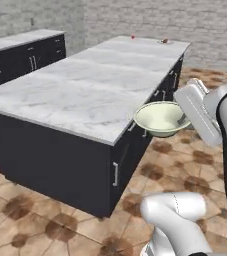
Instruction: Take the smaller bowl and place it next to the appetizer plate on the dining counter , and place the larger bowl next to the plate with cooked food.
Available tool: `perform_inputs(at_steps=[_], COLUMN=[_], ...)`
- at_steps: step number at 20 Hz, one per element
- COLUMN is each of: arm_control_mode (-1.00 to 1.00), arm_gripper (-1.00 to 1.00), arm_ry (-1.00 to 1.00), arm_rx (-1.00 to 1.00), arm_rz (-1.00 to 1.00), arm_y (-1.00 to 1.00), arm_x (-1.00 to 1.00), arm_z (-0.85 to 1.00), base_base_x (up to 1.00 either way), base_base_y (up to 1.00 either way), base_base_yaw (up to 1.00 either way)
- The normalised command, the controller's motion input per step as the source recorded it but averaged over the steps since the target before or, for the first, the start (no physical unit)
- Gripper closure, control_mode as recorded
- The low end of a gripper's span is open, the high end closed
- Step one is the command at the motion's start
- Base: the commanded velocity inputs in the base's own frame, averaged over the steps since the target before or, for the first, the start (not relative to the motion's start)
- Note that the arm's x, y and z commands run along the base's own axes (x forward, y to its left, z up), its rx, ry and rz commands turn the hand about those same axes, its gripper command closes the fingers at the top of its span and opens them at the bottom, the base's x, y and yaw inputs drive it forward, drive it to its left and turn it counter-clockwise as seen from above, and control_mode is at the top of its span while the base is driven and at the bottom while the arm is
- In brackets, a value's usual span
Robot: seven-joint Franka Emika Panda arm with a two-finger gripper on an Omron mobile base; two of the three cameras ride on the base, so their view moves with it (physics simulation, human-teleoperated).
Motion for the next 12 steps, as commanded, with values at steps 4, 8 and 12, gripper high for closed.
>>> perform_inputs(at_steps=[4, 8, 12], arm_control_mode=[1.00, 1.00, 1.00], arm_gripper=[1.00, 1.00, 1.00], arm_ry=[0.00, 0.00, 0.00], arm_rx=[0.00, 0.00, 0.00], arm_rz=[0.00, 0.00, 0.00], arm_y=[0.00, 0.00, 0.00], arm_x=[0.00, 0.00, 0.00], arm_z=[0.00, 0.00, 0.00], base_base_x=[0.36, 0.64, 1.00], base_base_y=[0.00, 0.00, -0.41], base_base_yaw=[-0.81, -0.68, 0.00])
